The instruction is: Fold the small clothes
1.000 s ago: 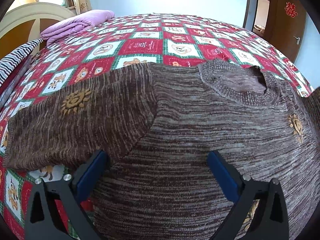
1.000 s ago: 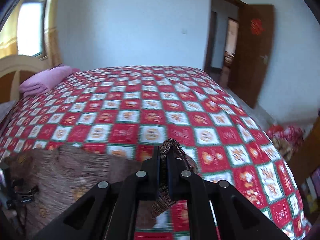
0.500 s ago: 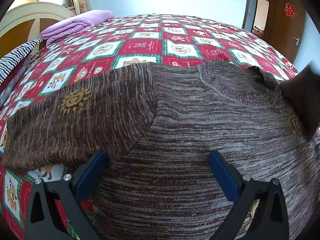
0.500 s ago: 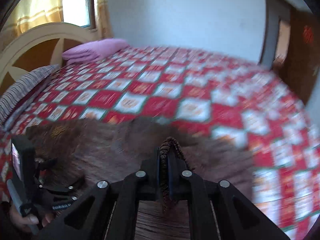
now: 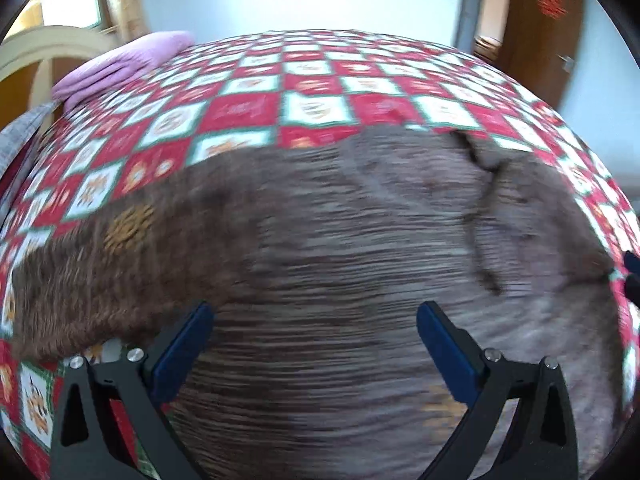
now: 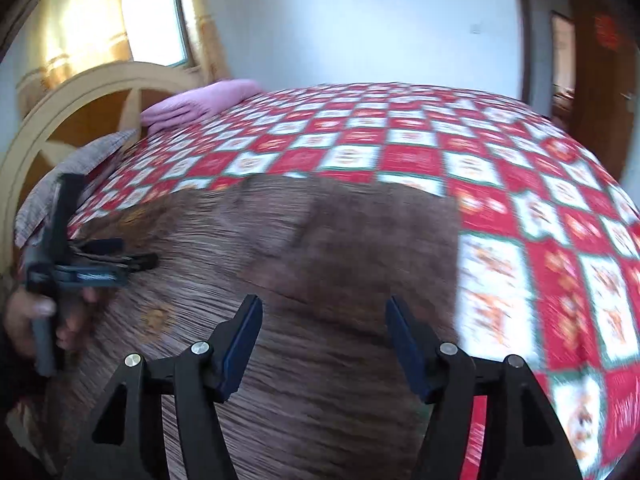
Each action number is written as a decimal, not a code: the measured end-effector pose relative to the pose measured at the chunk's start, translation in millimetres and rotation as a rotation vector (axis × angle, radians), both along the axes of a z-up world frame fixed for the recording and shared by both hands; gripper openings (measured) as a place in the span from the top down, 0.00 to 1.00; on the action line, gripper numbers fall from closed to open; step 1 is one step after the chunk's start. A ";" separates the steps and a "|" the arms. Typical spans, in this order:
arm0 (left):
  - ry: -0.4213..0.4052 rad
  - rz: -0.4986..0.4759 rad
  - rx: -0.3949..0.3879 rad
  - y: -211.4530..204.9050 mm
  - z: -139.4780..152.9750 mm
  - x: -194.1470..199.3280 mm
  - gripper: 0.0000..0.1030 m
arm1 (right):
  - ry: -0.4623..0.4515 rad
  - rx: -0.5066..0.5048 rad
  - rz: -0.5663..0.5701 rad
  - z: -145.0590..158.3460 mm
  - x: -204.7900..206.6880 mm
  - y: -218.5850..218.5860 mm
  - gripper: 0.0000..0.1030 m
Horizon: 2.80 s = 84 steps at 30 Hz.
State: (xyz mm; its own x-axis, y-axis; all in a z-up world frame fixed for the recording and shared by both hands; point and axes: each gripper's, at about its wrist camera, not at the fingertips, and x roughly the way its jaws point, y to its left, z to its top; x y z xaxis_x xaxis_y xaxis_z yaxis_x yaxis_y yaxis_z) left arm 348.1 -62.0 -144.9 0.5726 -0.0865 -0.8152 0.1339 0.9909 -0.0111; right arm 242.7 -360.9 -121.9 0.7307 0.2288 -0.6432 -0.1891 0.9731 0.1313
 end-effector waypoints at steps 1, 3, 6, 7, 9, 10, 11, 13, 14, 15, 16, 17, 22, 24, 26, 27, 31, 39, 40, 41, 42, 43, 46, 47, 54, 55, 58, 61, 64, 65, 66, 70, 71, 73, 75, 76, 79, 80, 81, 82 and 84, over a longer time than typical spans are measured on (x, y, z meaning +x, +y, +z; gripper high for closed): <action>-0.004 -0.029 0.006 -13.7 7.0 0.5 0.00 | -0.006 0.013 -0.022 -4.1 -2.5 -5.9 0.37; -0.010 -0.078 0.028 -41.7 16.4 4.2 0.00 | -0.003 0.049 -0.048 -13.8 -2.7 -15.2 0.37; -0.014 -0.127 0.059 -83.9 18.6 16.8 0.00 | 0.024 0.125 -0.072 -27.4 -2.8 -26.5 0.37; -0.012 -0.136 0.072 -100.7 14.4 23.6 0.00 | 0.023 0.152 -0.086 -27.2 -1.9 -33.1 0.37; -0.003 -0.146 0.097 -119.6 6.0 34.7 0.00 | 0.022 0.192 -0.102 -29.0 -2.0 -38.8 0.36; -0.009 -0.140 0.119 -131.1 -0.6 43.1 0.00 | 0.033 0.208 -0.100 -31.2 -0.8 -41.3 0.34; -0.020 -0.124 0.145 -137.9 -4.4 47.6 0.00 | 0.047 0.226 -0.095 -33.5 1.2 -42.6 0.34; -0.061 -0.083 0.225 -144.5 -10.7 57.7 0.00 | 0.062 0.243 -0.097 -35.9 3.5 -44.7 0.34; -0.080 -0.033 0.284 -141.6 -14.2 65.3 0.00 | 0.061 0.243 -0.098 -35.8 3.0 -45.1 0.34; -0.089 0.033 0.322 -132.8 -16.1 73.1 0.00 | 0.054 0.239 -0.092 -34.7 1.8 -44.0 0.34; -0.100 0.108 0.332 -118.7 -14.5 79.6 0.00 | 0.050 0.233 -0.083 -34.2 1.3 -42.0 0.34; -0.086 0.198 0.369 -102.8 -14.3 87.1 0.00 | 0.049 0.227 -0.074 -34.0 1.4 -40.2 0.34; 0.041 0.388 0.186 -25.6 -17.4 90.7 0.01 | 0.081 0.220 -0.051 -39.3 7.7 -36.7 0.34; 0.035 0.366 0.086 -17.7 -13.8 77.9 0.01 | 0.072 0.235 -0.058 -39.5 5.5 -40.3 0.34; 0.008 0.297 0.001 -25.3 -8.0 58.7 0.01 | 0.035 0.226 -0.087 -33.0 -0.3 -43.5 0.34; -0.001 0.250 -0.024 -32.1 -5.8 51.9 0.01 | 0.003 0.208 -0.084 -23.9 -2.5 -42.3 0.34; -0.005 0.071 -0.042 -67.6 -8.4 41.8 0.01 | -0.002 0.074 0.002 7.2 30.0 -13.9 0.43; -0.012 0.099 -0.078 -64.7 -27.1 42.9 0.00 | 0.131 -0.180 0.182 10.6 187.2 77.3 0.53; -0.024 0.098 -0.077 -65.0 -27.1 40.1 0.00 | 0.177 -0.213 0.212 3.3 203.5 86.1 0.55; -0.031 0.095 -0.068 -67.5 -27.4 37.9 0.00 | 0.211 -0.250 0.226 -3.9 215.8 91.9 0.61; -0.030 0.093 -0.063 -69.6 -27.9 37.7 0.00 | 0.237 -0.332 0.240 -13.6 231.0 101.0 0.79; -0.030 0.095 -0.066 -69.8 -28.0 38.5 0.00 | 0.236 -0.409 0.231 -19.5 240.3 103.4 0.89; -0.038 0.092 -0.059 -70.8 -29.9 36.5 0.00 | 0.218 -0.497 0.052 -24.0 282.8 78.3 0.90; -0.038 0.091 -0.061 -70.6 -30.0 36.1 0.00 | 0.207 -0.468 0.000 -20.9 293.7 65.6 0.90; -0.036 0.090 -0.066 -69.5 -29.8 37.8 0.00 | 0.135 -0.250 0.034 0.8 256.6 31.7 0.90; -0.034 0.090 -0.063 -68.8 -29.7 38.4 0.00 | 0.139 -0.217 0.050 3.2 243.6 27.5 0.90; -0.026 0.080 -0.049 -70.1 -24.9 40.6 0.00 | 0.134 -0.103 0.087 8.2 191.6 15.8 0.74; -0.072 -0.008 -0.060 -74.9 -13.1 35.9 0.00 | 0.123 -0.065 0.124 8.5 141.9 11.7 0.58; -0.038 -0.090 -0.057 -81.7 -16.5 32.1 0.00 | 0.100 -0.085 0.134 4.0 89.3 4.3 0.59; -0.022 -0.092 -0.053 -82.4 -18.6 31.6 0.02 | 0.096 -0.091 0.121 0.0 75.2 1.8 0.59; -0.007 -0.100 -0.061 -82.5 -21.6 30.6 0.10 | 0.101 -0.096 0.119 -4.4 68.2 0.8 0.59; 0.004 -0.106 -0.083 -83.6 -18.9 22.8 0.33 | 0.110 -0.187 0.113 -23.1 56.9 5.1 0.59; 0.011 -0.103 -0.087 -84.7 -17.5 21.3 0.40 | 0.094 -0.193 0.097 -25.4 58.6 5.2 0.59; 0.023 -0.122 -0.101 -88.6 -16.6 17.4 0.56 | 0.076 -0.182 0.097 -28.0 61.6 3.0 0.59; 0.041 -0.142 -0.123 -91.3 -13.8 16.3 0.79 | 0.071 -0.199 0.098 -33.2 62.5 5.1 0.59; 0.048 -0.153 -0.136 -91.6 -11.3 15.0 0.93 | 0.070 -0.198 0.098 -35.0 61.4 5.6 0.60; 0.059 -0.158 -0.122 -90.4 -4.8 8.8 0.95 | 0.081 -0.140 0.095 -37.6 57.1 -0.3 0.63; 0.075 -0.164 -0.131 -88.6 -4.5 6.3 0.95 | 0.083 -0.127 0.097 -37.3 55.2 -3.3 0.63; 0.086 -0.176 -0.123 -88.1 -4.2 3.6 0.95 | 0.085 -0.122 0.100 -37.2 53.1 -4.1 0.63; 0.075 -0.195 -0.100 -88.2 -1.7 0.2 0.95 | 0.084 -0.119 0.103 -37.0 52.2 -4.4 0.63; 0.009 -0.197 -0.030 -91.0 6.7 -2.6 0.92 | 0.078 -0.105 0.101 -38.4 50.6 -5.3 0.63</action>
